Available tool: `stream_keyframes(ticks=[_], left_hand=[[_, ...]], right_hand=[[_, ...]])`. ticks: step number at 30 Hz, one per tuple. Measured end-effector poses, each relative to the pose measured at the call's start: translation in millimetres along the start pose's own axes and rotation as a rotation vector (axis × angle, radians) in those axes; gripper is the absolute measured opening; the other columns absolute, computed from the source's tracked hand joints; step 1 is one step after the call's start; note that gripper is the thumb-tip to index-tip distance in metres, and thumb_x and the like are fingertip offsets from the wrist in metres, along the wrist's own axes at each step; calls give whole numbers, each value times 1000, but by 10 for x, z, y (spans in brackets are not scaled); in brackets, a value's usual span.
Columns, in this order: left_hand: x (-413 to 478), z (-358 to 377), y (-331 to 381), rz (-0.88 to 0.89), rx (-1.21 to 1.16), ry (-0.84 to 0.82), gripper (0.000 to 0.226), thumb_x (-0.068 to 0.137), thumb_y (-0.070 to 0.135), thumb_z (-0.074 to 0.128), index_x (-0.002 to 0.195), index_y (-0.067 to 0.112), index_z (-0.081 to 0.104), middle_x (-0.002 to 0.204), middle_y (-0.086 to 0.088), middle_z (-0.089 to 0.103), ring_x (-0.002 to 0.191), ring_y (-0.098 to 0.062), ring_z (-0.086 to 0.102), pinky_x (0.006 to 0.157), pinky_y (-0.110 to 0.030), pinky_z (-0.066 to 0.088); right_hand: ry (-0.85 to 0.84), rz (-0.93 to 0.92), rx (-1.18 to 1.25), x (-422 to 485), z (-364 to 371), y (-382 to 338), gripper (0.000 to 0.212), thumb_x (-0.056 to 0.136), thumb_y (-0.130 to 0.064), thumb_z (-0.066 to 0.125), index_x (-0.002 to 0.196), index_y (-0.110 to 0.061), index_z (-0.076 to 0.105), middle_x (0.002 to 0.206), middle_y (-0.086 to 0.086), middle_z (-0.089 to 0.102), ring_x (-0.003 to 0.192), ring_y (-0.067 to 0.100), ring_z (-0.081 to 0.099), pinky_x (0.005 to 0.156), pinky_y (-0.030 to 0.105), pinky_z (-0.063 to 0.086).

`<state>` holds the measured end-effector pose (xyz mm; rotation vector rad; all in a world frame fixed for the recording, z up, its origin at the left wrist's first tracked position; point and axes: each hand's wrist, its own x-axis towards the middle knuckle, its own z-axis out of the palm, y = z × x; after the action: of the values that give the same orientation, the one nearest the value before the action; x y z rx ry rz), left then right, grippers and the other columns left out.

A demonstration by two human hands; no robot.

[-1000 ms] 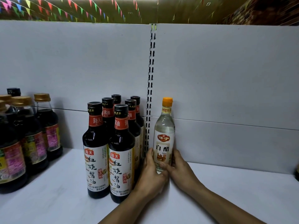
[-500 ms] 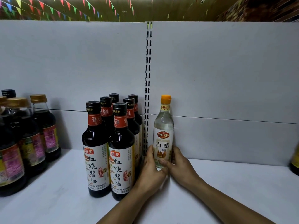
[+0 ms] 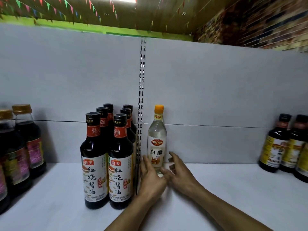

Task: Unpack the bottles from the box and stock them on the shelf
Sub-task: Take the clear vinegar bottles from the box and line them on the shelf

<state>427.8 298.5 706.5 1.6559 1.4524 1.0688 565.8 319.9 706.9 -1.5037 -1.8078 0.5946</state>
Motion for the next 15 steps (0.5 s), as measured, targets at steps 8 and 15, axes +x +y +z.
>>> stream_keyframes(ticks=[8,15], left_hand=[[-266,135,183,120,8,8,108,92,41,66,160,17,-14,168,-2,-19,156,-22,-17,127,-38,5],[-567,203,356,445,19,-326,100,95,43,62,159,33,-14,168,7,-9,158,-14,-5,125,-30,10]], right_hand=[[170,70,60,-409,-222,-45,64,99,-37,63,154,-34,30,140,-6,49,119,13,57,102,34,52],[372,117,11,-1179,-544,-140,50,102,-33,58,149,-33,41,139,-10,54,116,6,58,101,33,52]])
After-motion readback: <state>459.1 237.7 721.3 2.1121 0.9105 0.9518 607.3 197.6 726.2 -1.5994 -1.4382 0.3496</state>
